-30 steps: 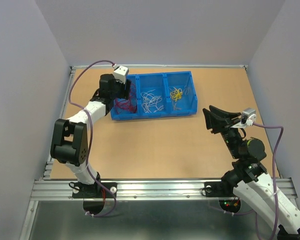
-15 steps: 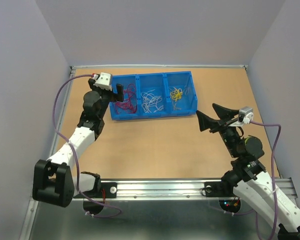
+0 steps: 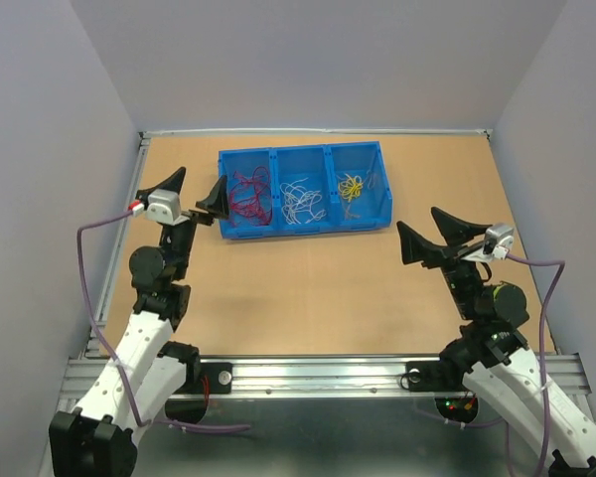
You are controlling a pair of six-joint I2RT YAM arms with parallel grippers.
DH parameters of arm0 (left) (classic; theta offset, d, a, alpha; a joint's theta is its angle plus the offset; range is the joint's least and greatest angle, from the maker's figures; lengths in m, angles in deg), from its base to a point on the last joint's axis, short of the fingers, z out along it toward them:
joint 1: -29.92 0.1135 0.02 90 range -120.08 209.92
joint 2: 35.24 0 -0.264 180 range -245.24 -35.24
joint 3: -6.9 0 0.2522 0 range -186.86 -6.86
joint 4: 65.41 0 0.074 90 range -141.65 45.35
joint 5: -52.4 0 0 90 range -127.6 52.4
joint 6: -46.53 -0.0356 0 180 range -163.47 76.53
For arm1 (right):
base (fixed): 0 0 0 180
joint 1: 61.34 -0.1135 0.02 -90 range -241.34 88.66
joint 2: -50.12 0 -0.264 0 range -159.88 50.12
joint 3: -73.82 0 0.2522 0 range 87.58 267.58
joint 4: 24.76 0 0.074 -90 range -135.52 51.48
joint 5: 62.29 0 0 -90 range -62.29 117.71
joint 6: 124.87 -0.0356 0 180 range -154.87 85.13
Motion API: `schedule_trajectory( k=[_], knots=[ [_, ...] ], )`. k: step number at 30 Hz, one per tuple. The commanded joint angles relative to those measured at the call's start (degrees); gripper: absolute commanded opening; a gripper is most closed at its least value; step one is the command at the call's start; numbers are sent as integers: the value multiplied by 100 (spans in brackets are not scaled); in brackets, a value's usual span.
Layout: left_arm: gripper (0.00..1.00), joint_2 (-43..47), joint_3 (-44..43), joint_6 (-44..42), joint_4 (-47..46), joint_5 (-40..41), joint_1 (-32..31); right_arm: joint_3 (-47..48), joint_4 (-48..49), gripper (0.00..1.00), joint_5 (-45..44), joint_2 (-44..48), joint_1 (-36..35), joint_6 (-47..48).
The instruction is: Untangle the cables
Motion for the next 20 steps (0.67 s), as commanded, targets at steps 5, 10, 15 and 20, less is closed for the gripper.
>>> schedule_trajectory(
  k=[5, 10, 15, 20],
  knots=[
    [99, 1118, 891, -303, -1459, -773, 7, -161, 643, 97, 84, 4, -18, 68],
    [99, 1232, 1040, -400, -1626, -800, 7, -108, 643, 97, 57, -128, -18, 103],
    [99, 1092, 1041, -409, -1679, -888, 7, -12, 643, 97, 92, -260, -18, 121],
    [99, 908, 988, -427, -1679, -888, 7, 94, 643, 97, 259, -453, -26, 24]
  ],
)
